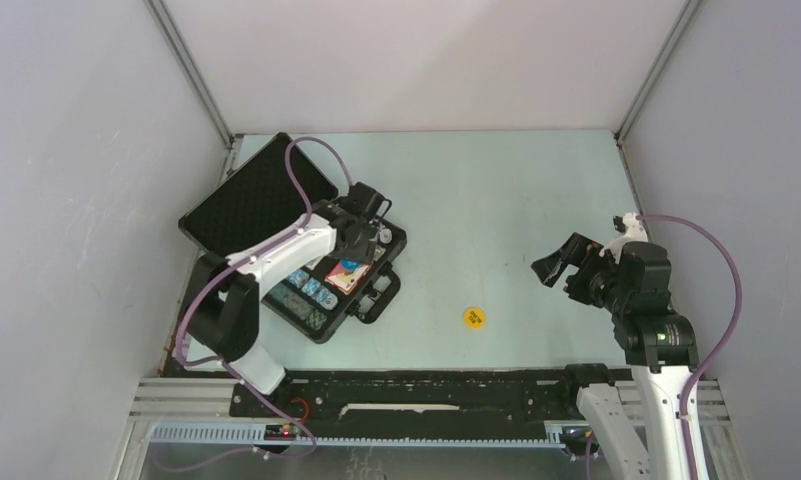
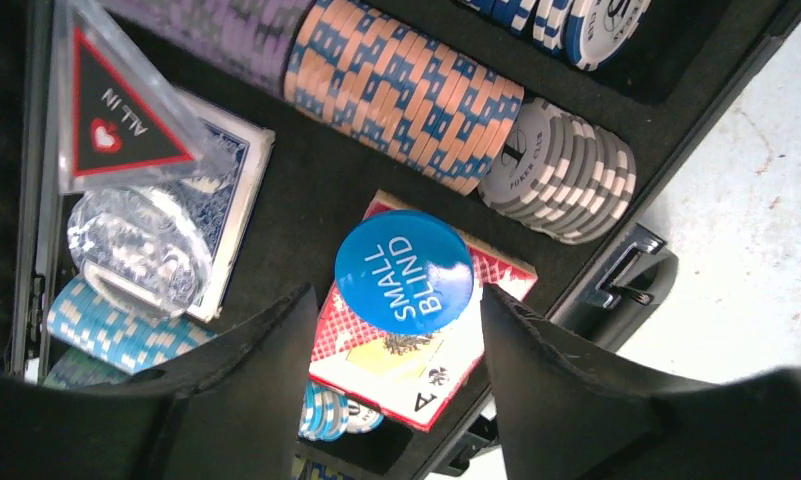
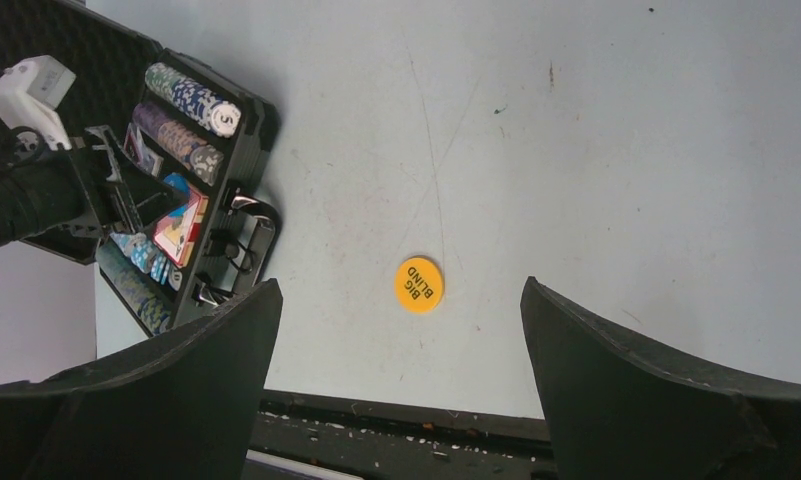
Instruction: Pack up texas hold em set
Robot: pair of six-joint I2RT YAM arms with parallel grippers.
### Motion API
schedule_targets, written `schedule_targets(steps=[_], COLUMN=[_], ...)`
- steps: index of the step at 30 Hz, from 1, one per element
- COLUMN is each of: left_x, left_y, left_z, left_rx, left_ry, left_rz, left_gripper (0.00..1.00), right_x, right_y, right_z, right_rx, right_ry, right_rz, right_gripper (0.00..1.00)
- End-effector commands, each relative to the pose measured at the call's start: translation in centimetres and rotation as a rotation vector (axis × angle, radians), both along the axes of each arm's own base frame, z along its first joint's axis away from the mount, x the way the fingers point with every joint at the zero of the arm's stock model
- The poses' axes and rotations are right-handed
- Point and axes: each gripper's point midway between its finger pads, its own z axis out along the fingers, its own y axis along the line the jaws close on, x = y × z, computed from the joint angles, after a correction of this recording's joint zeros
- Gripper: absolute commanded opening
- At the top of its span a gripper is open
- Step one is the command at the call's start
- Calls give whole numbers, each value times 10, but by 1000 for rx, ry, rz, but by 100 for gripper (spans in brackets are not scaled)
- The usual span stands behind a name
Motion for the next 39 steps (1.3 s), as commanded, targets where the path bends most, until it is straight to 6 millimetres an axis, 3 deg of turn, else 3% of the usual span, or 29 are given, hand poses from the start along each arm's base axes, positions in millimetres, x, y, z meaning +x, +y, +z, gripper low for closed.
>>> schedule_targets(steps=[1,5,8,12,15,19,23,26,33,39], left_x=[-7,-13,-19,-44,-59,-76,-87,-96,-114,-122], left_y=[6,-3,-29,-115,-169,-230,-275,-292,-304,-302], left_z=[34,53,67,69,60,37,12,-2,-23,-43], left_rx=[-9,-15,-54,-259,-362,-389,-330,-292,-266,-234], left_ry=[-81,-114,-142,-105,-92,-37,5,22,71,132], left_rz=[-14,-45,-113,-300,-384,-464,-509,-535,-572,-566], left_gripper=[71,81,83,84,89,91,87,90,93,83], right_x=[4,4,4,5,8,7,5,2,0,0], right_y=[1,2,2,-4,-23,-34,-37,-38,-38,-37], right_z=[4,4,4,9,22,46,46,42,46,43], right_rx=[-9,-8,-8,-24,-68,-110,-123,-126,-123,-121], right_ry=[-30,-29,-32,-48,-63,-115,-115,-110,-136,-131], right_rz=[23,27,25,-4,-97,-143,-157,-162,-164,-158], right_gripper=[100,100,100,100,100,100,100,100,100,100])
